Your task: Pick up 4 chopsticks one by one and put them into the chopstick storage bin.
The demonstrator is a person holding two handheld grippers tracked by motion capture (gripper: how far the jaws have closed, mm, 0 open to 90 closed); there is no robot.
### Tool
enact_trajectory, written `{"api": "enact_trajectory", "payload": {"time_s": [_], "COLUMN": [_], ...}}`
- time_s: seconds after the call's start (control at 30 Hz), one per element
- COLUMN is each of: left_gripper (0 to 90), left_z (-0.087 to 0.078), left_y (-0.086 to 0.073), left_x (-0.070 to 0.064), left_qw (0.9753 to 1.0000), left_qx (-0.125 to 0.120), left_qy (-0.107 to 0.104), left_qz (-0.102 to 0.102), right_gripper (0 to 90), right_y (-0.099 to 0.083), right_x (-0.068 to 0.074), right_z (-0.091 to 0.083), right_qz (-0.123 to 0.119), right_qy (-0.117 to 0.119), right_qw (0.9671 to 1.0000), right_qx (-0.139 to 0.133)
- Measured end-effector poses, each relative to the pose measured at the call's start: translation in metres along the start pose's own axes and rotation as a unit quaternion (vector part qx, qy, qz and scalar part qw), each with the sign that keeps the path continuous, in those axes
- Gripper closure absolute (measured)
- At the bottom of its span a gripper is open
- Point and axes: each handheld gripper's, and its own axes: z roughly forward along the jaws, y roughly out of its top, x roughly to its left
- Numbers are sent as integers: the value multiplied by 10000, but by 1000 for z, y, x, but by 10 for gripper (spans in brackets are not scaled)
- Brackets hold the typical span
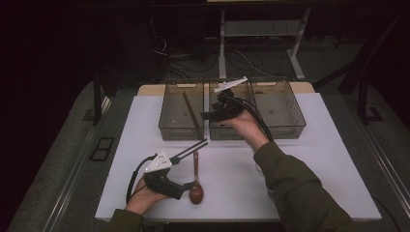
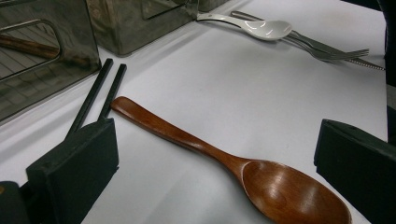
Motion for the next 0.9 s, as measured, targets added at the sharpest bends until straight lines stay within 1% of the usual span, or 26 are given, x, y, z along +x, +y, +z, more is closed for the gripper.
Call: {"api": "enact_trajectory", "payload": {"time_s": [0.07,0.1,0.23,0.3,0.47,0.53,0.57,0.9], "left_gripper": [0,0,0,0,0,0,0,0], "left_z": [0,1,1,1,2,2,2,2], "left_y": [0,0,0,0,0,-1,-1,-1], "left_x": [-1,-1,0,0,-1,-1,-1,-1], "left_qw": [10000,10000,10000,10000,10000,10000,10000,10000], "left_qx": [10,10,32,22,19,45,37,72], "left_qy": [3,12,13,22,29,25,30,49], "left_qz": [-21,3,8,-4,-17,14,7,11], "right_gripper": [316,307,285,276,271,265,262,256], "right_y": [-6,-8,-19,-25,-43,-52,-56,-94], "right_x": [-4,-5,-10,-12,-15,-17,-16,-22], "right_z": [-9,-13,-27,-35,-51,-57,-61,-91], "right_qz": [16,32,4,74,34,-26,20,85], "right_qy": [-31,-38,-6,47,103,148,145,156], "right_qw": [10000,9999,9999,9998,9997,9996,9996,9990], "right_qx": [-53,-92,-138,-163,-236,-250,-232,-422]}}
